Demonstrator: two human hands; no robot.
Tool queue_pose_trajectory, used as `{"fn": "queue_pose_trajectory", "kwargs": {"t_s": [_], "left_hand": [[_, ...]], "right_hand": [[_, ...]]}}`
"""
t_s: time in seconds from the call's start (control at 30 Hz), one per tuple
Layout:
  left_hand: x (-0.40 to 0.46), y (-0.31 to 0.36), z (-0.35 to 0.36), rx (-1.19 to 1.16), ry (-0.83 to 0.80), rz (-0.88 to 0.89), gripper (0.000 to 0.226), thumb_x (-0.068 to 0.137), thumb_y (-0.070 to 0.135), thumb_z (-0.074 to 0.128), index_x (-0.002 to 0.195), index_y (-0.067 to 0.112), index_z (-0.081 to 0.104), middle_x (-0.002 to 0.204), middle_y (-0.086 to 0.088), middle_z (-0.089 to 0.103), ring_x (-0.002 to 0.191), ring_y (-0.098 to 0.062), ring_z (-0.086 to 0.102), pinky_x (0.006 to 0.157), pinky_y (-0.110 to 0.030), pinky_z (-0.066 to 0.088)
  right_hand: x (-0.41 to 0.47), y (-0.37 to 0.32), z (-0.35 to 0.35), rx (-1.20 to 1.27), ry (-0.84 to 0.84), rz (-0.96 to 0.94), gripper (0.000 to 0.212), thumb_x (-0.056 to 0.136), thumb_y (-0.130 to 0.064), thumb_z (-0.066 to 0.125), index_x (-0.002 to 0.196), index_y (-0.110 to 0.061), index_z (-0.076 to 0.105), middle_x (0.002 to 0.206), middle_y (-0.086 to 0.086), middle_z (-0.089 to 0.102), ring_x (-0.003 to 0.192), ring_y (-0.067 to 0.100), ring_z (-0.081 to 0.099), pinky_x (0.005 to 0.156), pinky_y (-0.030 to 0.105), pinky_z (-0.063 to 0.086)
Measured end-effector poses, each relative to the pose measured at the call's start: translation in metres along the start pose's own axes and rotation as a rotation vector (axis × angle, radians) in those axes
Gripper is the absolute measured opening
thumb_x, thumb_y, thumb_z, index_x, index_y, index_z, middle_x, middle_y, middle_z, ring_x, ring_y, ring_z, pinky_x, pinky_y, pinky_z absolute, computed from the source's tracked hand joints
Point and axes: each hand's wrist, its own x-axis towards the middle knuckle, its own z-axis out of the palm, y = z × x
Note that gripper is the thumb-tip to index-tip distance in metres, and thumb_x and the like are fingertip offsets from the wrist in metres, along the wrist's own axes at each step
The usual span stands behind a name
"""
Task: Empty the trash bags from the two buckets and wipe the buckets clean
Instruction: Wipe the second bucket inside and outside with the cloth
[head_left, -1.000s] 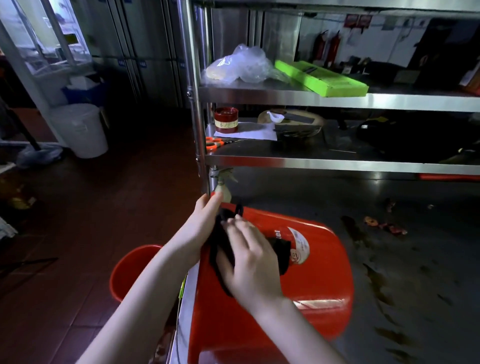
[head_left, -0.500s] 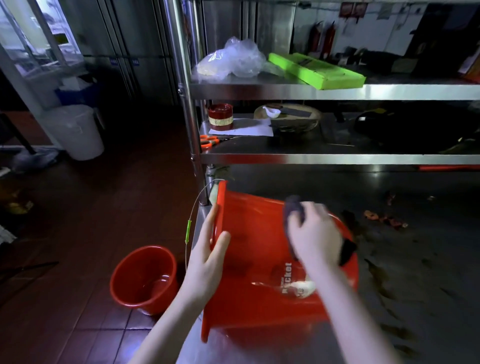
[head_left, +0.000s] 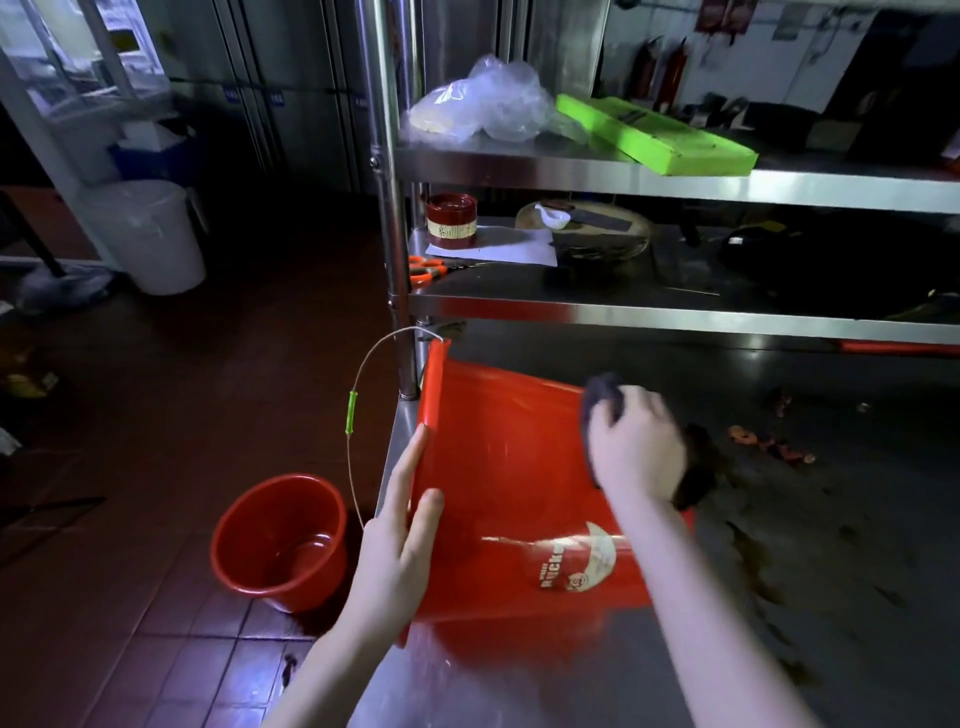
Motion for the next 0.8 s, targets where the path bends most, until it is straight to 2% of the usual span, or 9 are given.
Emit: {"fn": "queue_pose_trajectory", "kwargs": {"t_s": [0.07,0.17,0.2,0.3,0.47,0.6,0.67,0.73,0.8], "left_hand": [[0.009,-0.001,-0.001,0.005,0.007,0.034,0.052,0.094,0.044,0.036,0.140,0.065,0.023,0.071,-0.008,0.063,0.050,-0.010,0.051,0.056,-0.018,0.041],[0.014,-0.001,0.002,-0.039,-0.006,0.086,0.052,0.096,0.035,0.036,0.144,0.055,0.028,0.107,0.038,0.062,0.087,0.017,0.057,0.080,-0.005,0.044],[0.011,-0.001,0.001,-0.039,-0.009,0.093,0.051,0.097,0.035,0.036,0.144,0.055,0.028,0.097,0.038,0.062,0.082,0.015,0.058,0.074,-0.004,0.043],[-0.003,-0.001,-0.003,-0.020,-0.028,0.068,0.048,0.100,0.043,0.038,0.138,0.066,0.024,0.050,0.009,0.040,0.047,-0.005,0.037,0.047,-0.017,0.031],[-0.029,-0.008,-0.015,-0.049,-0.153,-0.040,0.059,0.088,0.050,0.043,0.139,0.069,0.018,0.061,-0.002,0.051,0.053,-0.027,0.047,0.061,-0.040,0.049],[-0.034,-0.013,-0.022,-0.040,-0.246,-0.103,0.063,0.087,0.056,0.041,0.140,0.069,0.010,0.071,-0.031,0.055,0.053,-0.032,0.052,0.056,-0.048,0.052],[-0.035,-0.007,-0.028,-0.074,-0.287,-0.119,0.059,0.094,0.050,0.043,0.138,0.071,0.009,0.083,-0.018,0.067,0.061,-0.038,0.062,0.059,-0.042,0.058],[-0.036,0.002,-0.036,-0.140,-0.306,-0.143,0.058,0.099,0.042,0.046,0.133,0.076,0.014,0.091,0.014,0.071,0.071,-0.017,0.067,0.066,-0.024,0.058],[-0.028,0.020,-0.042,-0.258,-0.302,-0.173,0.057,0.097,0.036,0.050,0.133,0.072,0.024,0.104,0.016,0.071,0.088,-0.012,0.070,0.076,-0.020,0.055]], "right_hand": [[-0.031,-0.045,0.010,0.146,-0.051,-0.301,0.027,0.089,-0.031,0.048,0.101,-0.015,0.065,0.101,0.007,0.066,0.093,0.030,0.063,0.074,0.035,0.049],[-0.067,-0.075,0.014,0.279,-0.147,-0.652,0.036,0.090,-0.028,0.050,0.116,-0.009,0.065,0.118,0.006,0.065,0.118,0.022,0.056,0.100,0.031,0.046],[-0.065,-0.069,0.011,0.278,-0.146,-0.676,0.037,0.090,-0.028,0.050,0.118,-0.009,0.065,0.121,0.006,0.064,0.120,0.021,0.055,0.102,0.030,0.044],[-0.036,-0.018,0.004,0.173,-0.026,-0.434,0.033,0.090,-0.030,0.047,0.111,-0.012,0.066,0.111,0.007,0.066,0.105,0.026,0.061,0.087,0.032,0.048],[0.039,0.027,-0.012,-0.145,-0.202,0.164,0.034,0.096,-0.032,0.043,0.110,-0.008,0.062,0.111,0.018,0.062,0.102,0.037,0.059,0.069,0.033,0.037],[0.029,-0.043,0.005,-0.033,-0.342,-0.091,0.032,0.095,-0.038,0.044,0.109,-0.017,0.065,0.116,0.011,0.064,0.106,0.034,0.060,0.078,0.034,0.044],[-0.005,-0.081,0.011,0.141,-0.340,-0.331,0.027,0.093,-0.035,0.049,0.108,-0.019,0.066,0.111,0.005,0.065,0.104,0.030,0.060,0.078,0.032,0.045],[-0.032,-0.095,0.011,0.206,-0.291,-0.469,0.030,0.092,-0.035,0.048,0.108,-0.017,0.065,0.107,0.002,0.066,0.099,0.024,0.061,0.077,0.029,0.047],[-0.046,-0.089,0.008,0.222,-0.209,-0.477,0.037,0.090,-0.037,0.043,0.110,-0.016,0.066,0.106,0.001,0.067,0.096,0.021,0.063,0.077,0.028,0.051]]}}
